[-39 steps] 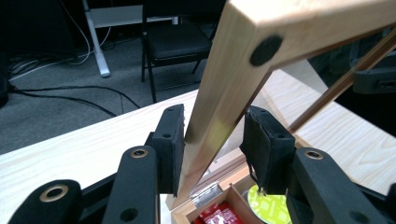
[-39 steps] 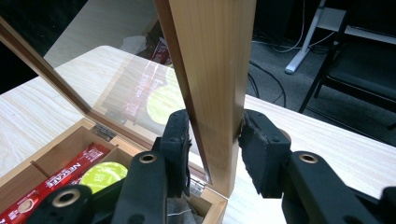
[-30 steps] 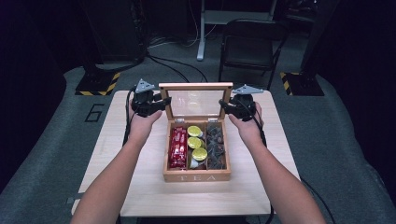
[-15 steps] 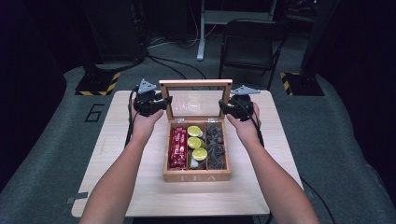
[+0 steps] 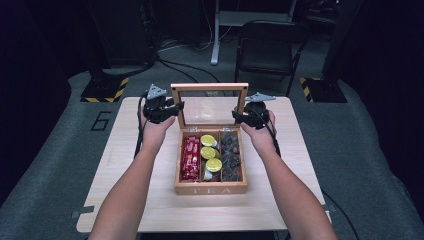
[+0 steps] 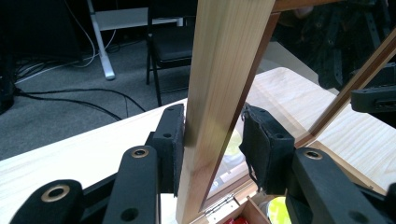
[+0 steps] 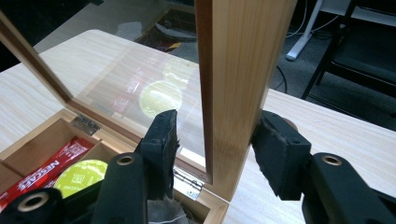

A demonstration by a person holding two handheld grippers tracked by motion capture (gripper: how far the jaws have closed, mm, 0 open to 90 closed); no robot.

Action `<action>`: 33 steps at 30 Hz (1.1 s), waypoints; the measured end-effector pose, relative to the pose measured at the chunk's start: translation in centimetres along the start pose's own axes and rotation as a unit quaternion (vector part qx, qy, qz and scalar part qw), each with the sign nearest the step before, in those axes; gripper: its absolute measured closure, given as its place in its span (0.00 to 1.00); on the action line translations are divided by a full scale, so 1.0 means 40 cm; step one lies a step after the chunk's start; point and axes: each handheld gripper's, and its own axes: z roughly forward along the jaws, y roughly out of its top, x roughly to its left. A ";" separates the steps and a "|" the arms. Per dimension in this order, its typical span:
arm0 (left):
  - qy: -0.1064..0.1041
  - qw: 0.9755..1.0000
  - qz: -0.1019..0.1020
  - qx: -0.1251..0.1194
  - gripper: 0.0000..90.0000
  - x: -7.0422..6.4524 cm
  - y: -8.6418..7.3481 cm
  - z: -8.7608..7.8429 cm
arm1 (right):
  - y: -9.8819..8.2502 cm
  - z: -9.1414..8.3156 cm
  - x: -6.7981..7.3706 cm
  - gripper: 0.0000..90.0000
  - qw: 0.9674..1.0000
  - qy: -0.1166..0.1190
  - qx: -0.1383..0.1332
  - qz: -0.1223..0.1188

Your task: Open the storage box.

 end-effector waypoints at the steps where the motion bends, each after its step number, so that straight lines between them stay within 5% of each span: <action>1: 0.000 1.000 0.000 0.000 0.66 0.001 0.000 0.000 | -0.001 0.005 0.003 0.56 1.000 -0.004 0.000 0.002; 4: 0.000 1.000 -0.003 -0.001 0.66 0.004 0.001 0.002 | -0.002 0.010 0.004 0.57 1.000 -0.009 0.000 -0.006; 18: -0.004 1.000 -0.010 0.002 0.67 0.010 0.006 0.008 | -0.028 0.034 -0.009 0.59 1.000 0.002 0.004 0.030; 33: -0.006 1.000 -0.020 -0.003 0.67 0.016 0.006 0.014 | -0.030 0.037 -0.010 0.64 1.000 -0.005 0.012 0.006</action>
